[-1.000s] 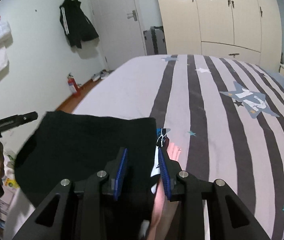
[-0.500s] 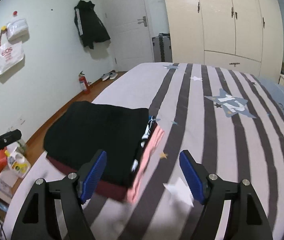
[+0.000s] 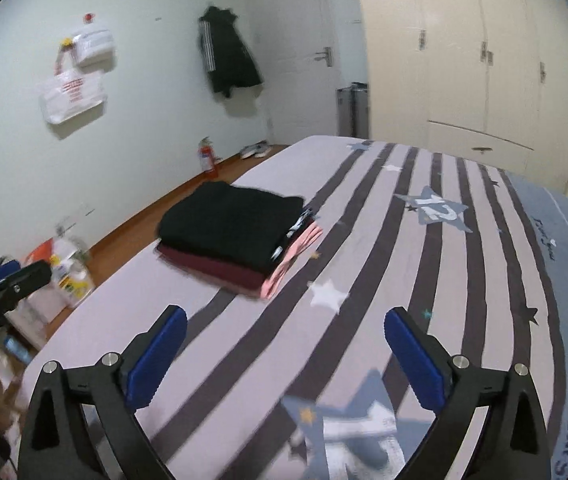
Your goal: Fold clothes
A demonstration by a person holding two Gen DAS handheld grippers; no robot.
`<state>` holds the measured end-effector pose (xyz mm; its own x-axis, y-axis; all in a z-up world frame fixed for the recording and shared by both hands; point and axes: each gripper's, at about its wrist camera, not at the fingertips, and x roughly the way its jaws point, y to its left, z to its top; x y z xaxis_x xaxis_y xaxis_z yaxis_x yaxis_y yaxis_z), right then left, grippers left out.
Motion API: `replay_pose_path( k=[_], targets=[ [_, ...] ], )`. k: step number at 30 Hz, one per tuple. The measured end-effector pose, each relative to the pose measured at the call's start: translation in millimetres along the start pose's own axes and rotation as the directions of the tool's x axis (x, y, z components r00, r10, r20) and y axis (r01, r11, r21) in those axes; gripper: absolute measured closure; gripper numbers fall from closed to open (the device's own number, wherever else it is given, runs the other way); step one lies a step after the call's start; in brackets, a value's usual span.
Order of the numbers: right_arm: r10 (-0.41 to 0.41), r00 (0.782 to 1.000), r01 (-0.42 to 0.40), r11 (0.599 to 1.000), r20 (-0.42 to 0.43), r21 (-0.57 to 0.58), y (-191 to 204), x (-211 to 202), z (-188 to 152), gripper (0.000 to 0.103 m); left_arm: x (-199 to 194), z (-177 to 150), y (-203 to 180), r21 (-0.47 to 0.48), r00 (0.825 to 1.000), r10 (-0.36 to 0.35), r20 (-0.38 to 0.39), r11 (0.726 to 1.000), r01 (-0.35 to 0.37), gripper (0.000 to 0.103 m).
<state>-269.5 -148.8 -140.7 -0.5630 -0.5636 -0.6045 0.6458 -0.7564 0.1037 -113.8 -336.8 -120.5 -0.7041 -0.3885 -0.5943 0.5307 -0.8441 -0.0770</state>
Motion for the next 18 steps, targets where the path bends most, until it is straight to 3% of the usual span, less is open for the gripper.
replay_pose_path(
  k=[7, 18],
  targets=[
    [0.037, 0.999, -0.037, 0.999, 0.009, -0.038, -0.8, -52.0, -37.9, 0.001, -47.2, -42.5, -12.9, -0.048, 0.998, 0.049, -0.044, 0.998, -0.051, 0.001],
    [0.058, 0.993, -0.056, 0.998, 0.107, -0.029, 17.8, -102.6, -94.1, 0.001, -109.5, -105.8, -21.6, -0.005, 0.995, 0.021, 0.1, 1.0, -0.021, 0.001]
  ],
)
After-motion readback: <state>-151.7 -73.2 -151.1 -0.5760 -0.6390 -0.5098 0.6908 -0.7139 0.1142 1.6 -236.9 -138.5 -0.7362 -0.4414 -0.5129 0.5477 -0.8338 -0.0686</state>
